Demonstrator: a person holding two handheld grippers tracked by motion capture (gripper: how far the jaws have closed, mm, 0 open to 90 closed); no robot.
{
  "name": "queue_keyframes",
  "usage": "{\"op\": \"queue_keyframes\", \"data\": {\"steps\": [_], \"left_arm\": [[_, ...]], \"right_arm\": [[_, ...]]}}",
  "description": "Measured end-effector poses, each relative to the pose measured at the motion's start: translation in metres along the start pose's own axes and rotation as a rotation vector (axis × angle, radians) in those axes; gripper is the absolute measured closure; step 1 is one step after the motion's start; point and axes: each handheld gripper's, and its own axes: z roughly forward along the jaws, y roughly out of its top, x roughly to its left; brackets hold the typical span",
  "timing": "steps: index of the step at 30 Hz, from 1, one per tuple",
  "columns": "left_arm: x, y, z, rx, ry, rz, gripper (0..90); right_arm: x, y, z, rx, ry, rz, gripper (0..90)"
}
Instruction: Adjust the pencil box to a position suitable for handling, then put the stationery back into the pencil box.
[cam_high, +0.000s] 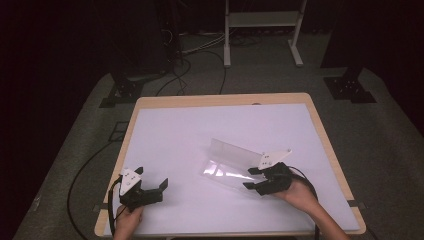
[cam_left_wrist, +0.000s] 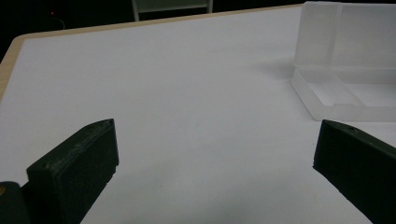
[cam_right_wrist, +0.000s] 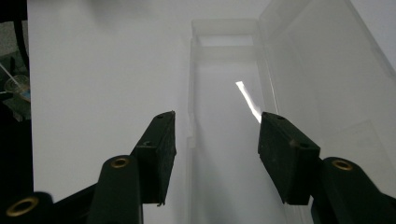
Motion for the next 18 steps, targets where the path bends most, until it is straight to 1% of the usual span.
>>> {"op": "queue_keyframes", "data": {"steps": [1, 3, 5, 6, 8, 10, 12, 14, 18], "left_arm": [[0.000, 0.000, 0.000, 0.000, -0.001, 0.000, 0.0], [0.001, 0.000, 0.000, 0.001, -0.001, -0.002, 0.0], [0.001, 0.000, 0.001, 0.000, -0.003, -0.007, 0.0], [0.001, 0.000, 0.000, 0.001, -0.002, -0.007, 0.0], [0.000, 0.000, 0.000, -0.003, 0.001, -0.007, 0.0], [0.000, 0.000, -0.001, -0.004, 0.004, -0.006, 0.0], [0.000, 0.000, 0.000, 0.000, 0.002, -0.002, 0.0], [0.000, 0.000, 0.000, 0.003, 0.001, 0.000, 0.0], [0.001, 0.000, 0.000, -0.001, -0.001, -0.008, 0.0]], "right_arm": [[-0.001, -0.002, -0.004, -0.003, -0.010, 0.002, 44.7], [-0.002, -0.003, -0.006, -0.005, -0.012, 0.000, 44.6], [-0.003, -0.005, -0.010, -0.009, -0.024, 0.005, 44.1], [-0.005, -0.008, -0.014, -0.014, -0.026, 0.018, 43.8], [-0.005, -0.009, -0.016, -0.018, -0.030, 0.019, 43.4], [-0.006, -0.012, -0.020, -0.024, -0.035, 0.031, 43.1], [-0.007, -0.016, -0.026, -0.034, -0.050, 0.035, 42.9], [-0.006, -0.017, -0.029, -0.036, -0.053, 0.039, 42.9], [-0.007, -0.023, -0.035, -0.044, -0.066, 0.054, 42.9]]}}
